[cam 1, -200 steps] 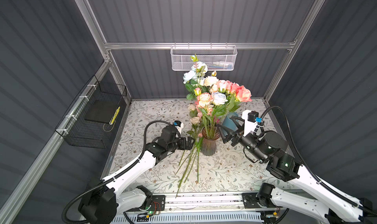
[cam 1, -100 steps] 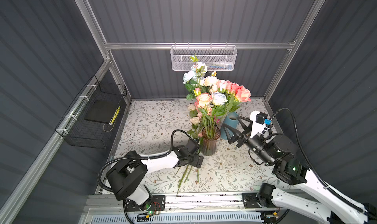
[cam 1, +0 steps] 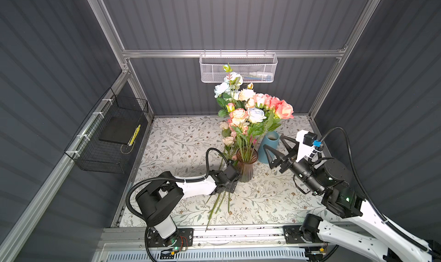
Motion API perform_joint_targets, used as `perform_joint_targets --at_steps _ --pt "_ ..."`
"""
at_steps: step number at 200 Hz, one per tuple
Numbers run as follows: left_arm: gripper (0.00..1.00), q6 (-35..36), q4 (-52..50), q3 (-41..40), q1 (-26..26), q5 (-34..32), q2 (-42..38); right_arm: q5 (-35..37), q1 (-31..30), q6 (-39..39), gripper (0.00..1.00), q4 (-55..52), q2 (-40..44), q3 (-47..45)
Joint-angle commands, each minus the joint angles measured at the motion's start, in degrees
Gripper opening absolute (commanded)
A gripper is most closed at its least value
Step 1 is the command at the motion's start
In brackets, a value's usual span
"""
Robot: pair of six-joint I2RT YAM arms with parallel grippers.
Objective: Arrange flowers in a vase
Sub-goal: Move the flowers from the top-left of the table.
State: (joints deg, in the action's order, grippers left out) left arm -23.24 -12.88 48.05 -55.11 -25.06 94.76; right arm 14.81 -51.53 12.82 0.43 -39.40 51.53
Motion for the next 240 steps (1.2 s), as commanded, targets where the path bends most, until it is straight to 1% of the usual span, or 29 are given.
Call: perform_joint_targets --at_steps 1,27,36,44,71,85,100,125,157,167,182,201,206,211,219,229,240 --pt "1.0 -1.54 -1.7 0.0 1.0 -3.51 0.64 0.62 0.02 -0.68 0.99 -0.32 0.72 -0.2" --pt "0.99 -2.94 -1.61 -0.07 5.12 0.23 3.32 0.54 0.02 -0.6 0.99 -0.46 1.14 -0.2" --pt "0.96 -3.11 -1.36 -0.37 6.37 1.86 3.87 0.6 0.03 -0.52 0.99 -0.68 1.41 -0.2" --pt "0.9 -3.48 -1.35 -0.37 7.14 2.98 4.27 0.65 0.02 -0.43 0.99 -0.85 1.81 -0.2" --pt "0.61 -4.24 -2.16 -0.64 8.17 4.74 4.81 0.99 0.02 -0.59 0.99 -1.3 2.81 -0.2" --pt "0.52 -4.8 -3.2 -0.84 9.05 5.01 5.06 1.3 0.02 -0.66 0.99 -1.38 3.19 -0.2" --pt "0.42 -5.89 -4.04 -1.72 11.5 5.56 5.17 1.26 0.07 -0.69 0.99 -1.39 3.62 -0.2" --pt "0.33 -8.11 -4.12 -4.36 15.97 5.99 3.58 1.2 0.02 -0.67 0.99 -1.31 4.35 -0.38" --pt "0.27 -12.55 -4.15 -5.67 20.84 4.24 1.76 1.23 0.02 -0.6 0.99 -1.43 5.11 -0.46" --pt "0.24 -13.96 -2.57 -6.77 22.54 5.21 0.86 1.51 0.04 -0.6 0.99 -1.56 5.31 -0.55" --pt "0.21 -16.8 -2.17 -7.41 23.96 4.98 -0.14 1.64 0.02 -0.51 0.99 -1.83 5.57 -0.64" --pt "0.19 -19.78 -2.01 -8.25 25.72 4.67 -1.72 2.06 0.02 -0.19 0.99 -2.31 5.96 -0.88" --pt "0.2 -20.34 -1.69 -8.67 26.11 4.6 -2.32 2.13 0.02 -0.05 0.99 -2.42 6.11 -0.97" --pt "0.22 -20.5 -1.05 -9.17 26.63 5.09 -2.98 2.15 0.02 0.09 0.99 -2.49 6.2 -1.12" --pt "0.3 -20.33 -0.73 -9.34 27.06 5.79 -3.51 2.24 0.02 0.36 0.99 -2.51 6.49 -1.33" --pt "0.43 -19.3 -0.65 -8.66 27.08 6.57 -3.7 2.22 0.02 0.67 0.99 -2.56 6.68 -1.6" --pt "0.6 -18.45 -0.22 -8.25 27.08 7.76 -4.06 2.16 0.02 1.06 0.99 -3.03 6.75 -1.69"
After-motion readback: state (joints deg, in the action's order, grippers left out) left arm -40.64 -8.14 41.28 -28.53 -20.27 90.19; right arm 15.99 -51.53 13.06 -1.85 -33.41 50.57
